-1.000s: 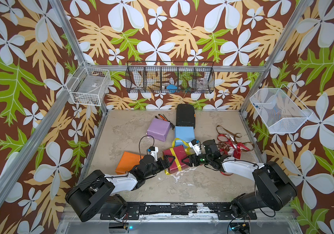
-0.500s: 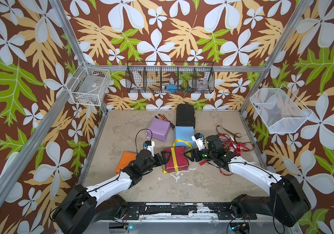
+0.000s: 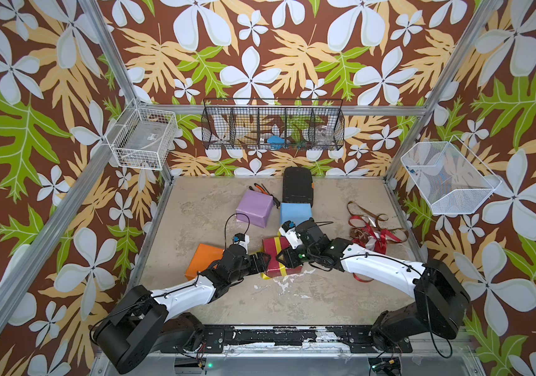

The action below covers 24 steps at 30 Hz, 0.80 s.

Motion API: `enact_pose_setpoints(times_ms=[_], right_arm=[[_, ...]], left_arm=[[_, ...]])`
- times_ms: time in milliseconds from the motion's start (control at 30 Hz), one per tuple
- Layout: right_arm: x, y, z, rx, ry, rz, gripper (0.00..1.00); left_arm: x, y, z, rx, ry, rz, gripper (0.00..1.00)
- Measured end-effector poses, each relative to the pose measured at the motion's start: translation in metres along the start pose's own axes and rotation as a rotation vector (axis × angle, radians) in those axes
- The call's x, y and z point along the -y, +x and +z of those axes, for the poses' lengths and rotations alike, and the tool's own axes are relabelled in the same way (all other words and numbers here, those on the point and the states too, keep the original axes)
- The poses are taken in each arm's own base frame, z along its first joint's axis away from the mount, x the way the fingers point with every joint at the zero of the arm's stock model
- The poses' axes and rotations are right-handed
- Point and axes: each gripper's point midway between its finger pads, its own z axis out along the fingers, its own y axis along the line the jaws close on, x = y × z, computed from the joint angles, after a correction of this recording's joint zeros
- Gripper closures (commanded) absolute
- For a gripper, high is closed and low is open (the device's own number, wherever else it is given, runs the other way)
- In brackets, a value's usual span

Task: Untie the ribbon bows on the gift boxes
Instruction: Pull the ribbon from the gift box.

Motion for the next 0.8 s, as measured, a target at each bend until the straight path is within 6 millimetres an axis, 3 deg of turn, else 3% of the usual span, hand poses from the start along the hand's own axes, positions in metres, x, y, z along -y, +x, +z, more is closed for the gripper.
enact_pose_setpoints(times_ms=[200, 533, 800], right_arm=[[0.014, 0.001, 0.019, -0.063, 0.221, -0.05, 0.5], [0.012, -0.007, 0.044, -0.078, 0.411, -0.137, 0.56], [0.016, -0.004, 0.052, -0.047, 0.319, -0.052, 0.79]], left_arm=[[0.0, -0.003, -0.003, 0.018, 0.004, 0.016, 0.16], [-0.005, -0.014, -0.009, 0.057, -0.018, 0.054, 0.15], [-0.009, -0.016, -0.014, 0.065, -0.038, 0.096, 0.14]])
